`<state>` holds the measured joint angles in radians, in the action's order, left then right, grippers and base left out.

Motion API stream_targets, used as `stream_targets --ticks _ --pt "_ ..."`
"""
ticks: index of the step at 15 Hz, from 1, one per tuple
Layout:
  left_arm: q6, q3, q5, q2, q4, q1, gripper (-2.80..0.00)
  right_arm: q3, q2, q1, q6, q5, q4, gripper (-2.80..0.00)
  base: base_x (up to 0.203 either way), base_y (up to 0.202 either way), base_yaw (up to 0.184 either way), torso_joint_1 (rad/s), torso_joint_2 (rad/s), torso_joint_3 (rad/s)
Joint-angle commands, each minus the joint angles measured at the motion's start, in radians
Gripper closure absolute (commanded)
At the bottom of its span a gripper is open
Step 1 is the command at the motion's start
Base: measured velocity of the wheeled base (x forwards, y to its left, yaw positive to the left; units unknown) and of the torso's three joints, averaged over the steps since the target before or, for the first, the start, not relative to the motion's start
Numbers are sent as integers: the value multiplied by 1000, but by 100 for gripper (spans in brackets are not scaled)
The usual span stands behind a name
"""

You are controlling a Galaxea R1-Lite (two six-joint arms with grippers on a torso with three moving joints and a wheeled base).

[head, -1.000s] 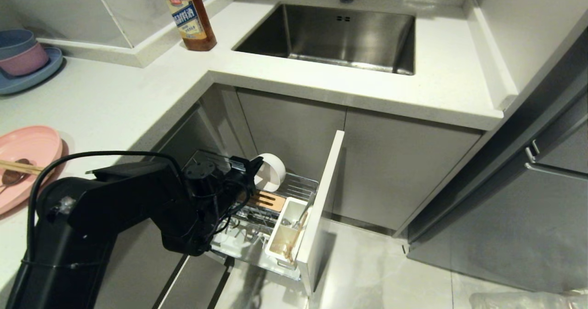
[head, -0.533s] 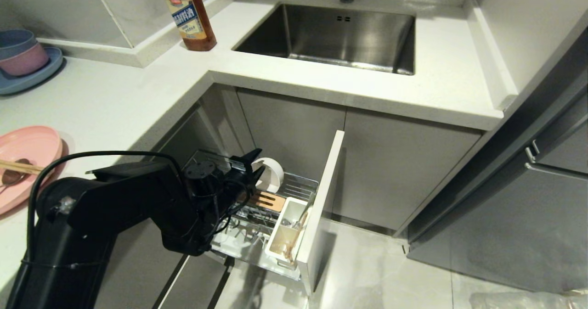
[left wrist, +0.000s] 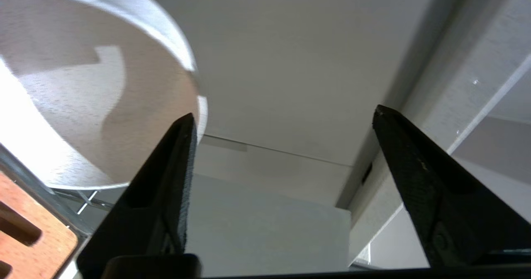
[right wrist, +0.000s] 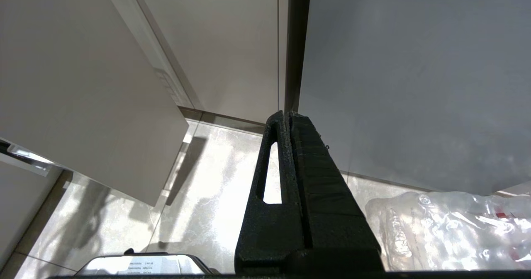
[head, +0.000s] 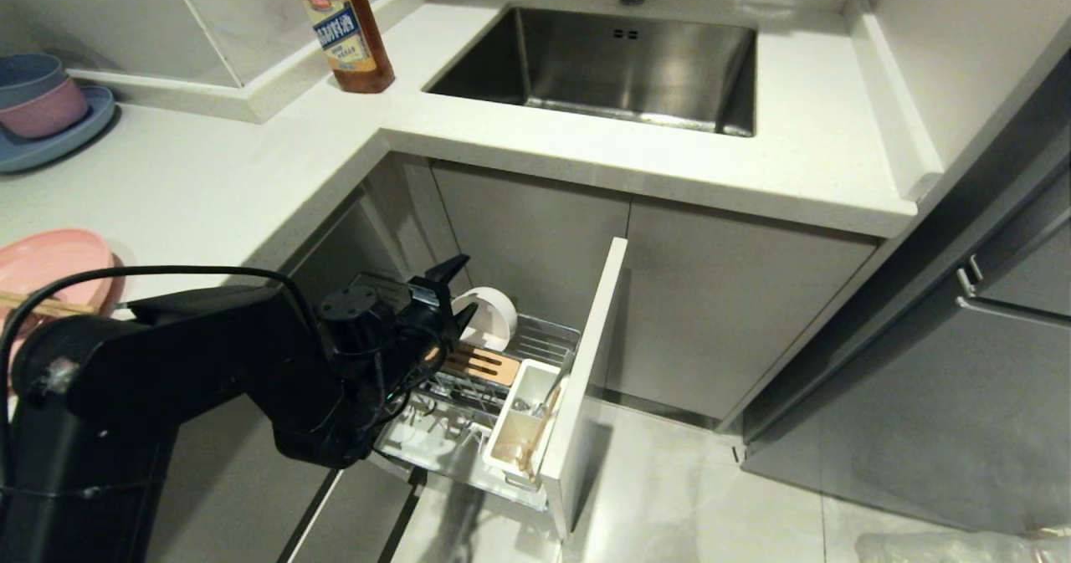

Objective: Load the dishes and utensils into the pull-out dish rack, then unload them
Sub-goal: Pick up the bowl and place it in the cupboard, then pick up the chopsticks and place it in the cupboard

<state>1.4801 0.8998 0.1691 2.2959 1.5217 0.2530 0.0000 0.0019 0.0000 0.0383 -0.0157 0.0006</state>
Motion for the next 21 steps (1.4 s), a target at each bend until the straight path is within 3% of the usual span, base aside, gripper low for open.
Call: stream_targets --ticks 1,6,7,8,11,15,19,21 --pt "4 -26 1 -49 8 0 -280 2 0 0 0 0 -1 0 0 0 0 0 0 0" --pt "-12 -158 -13 -180 8 10 -280 3 0 0 0 0 -1 0 0 0 0 0 0 0" --pt "-30 -180 -20 -200 8 13 -184 3 0 0 0 0 1 0 0 0 0 0 0 0" --pt "-49 -196 -22 -217 8 16 0 3 0 0 0 0 1 0 0 0 0 0 0 0" --pt "-84 -212 -21 -279 8 20 0 3 0 0 0 0 -1 0 0 0 0 0 0 0" --pt "-212 -235 -20 -414 -56 23 0 2 0 0 0 0 0 0 0 0 0 0 0 0" --pt "-295 -251 -41 -597 -251 23 0 3 0 0 0 0 -1 0 0 0 0 0 0 0" --pt "-401 -247 -83 -686 -392 33 0 2 0 0 0 0 1 0 0 0 0 0 0 0"
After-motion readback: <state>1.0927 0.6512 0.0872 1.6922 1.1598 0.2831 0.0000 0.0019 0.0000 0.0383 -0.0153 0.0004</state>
